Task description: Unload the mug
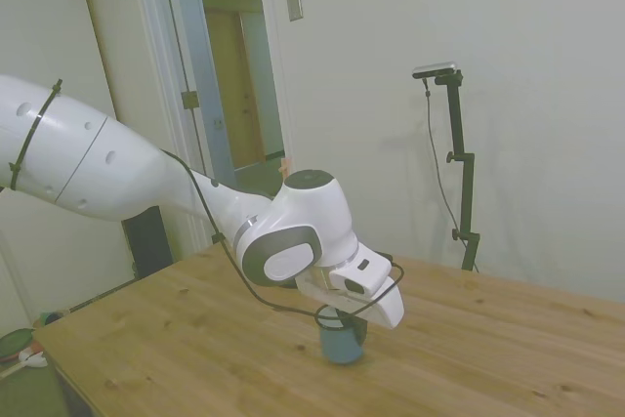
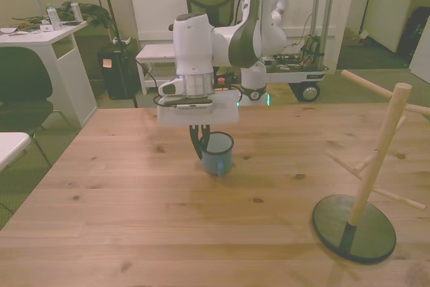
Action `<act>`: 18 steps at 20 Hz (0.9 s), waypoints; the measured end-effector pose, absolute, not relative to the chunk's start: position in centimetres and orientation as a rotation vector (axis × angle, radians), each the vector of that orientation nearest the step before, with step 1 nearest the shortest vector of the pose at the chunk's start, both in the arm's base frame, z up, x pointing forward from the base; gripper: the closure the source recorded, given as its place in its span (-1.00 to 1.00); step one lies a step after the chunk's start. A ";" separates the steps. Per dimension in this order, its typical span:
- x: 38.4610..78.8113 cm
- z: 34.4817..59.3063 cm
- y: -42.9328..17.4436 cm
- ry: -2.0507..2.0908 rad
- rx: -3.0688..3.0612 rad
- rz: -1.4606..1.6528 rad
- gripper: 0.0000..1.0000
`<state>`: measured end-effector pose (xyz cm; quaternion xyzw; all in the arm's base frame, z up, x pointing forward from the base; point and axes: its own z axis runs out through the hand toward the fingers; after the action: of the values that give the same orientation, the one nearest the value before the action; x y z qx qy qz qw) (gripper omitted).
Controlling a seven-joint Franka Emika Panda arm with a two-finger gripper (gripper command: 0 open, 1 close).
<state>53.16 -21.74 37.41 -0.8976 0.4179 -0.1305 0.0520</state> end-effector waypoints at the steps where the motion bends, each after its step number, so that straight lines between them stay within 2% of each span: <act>1: 53.2 37.4 -21.7 1.278 -2.731 -0.397 -1.00; 18: 53.6 37.5 -20.8 1.274 -2.731 -0.398 -1.00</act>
<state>53.64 -20.77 37.55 -0.8972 0.4187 -0.1308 0.0510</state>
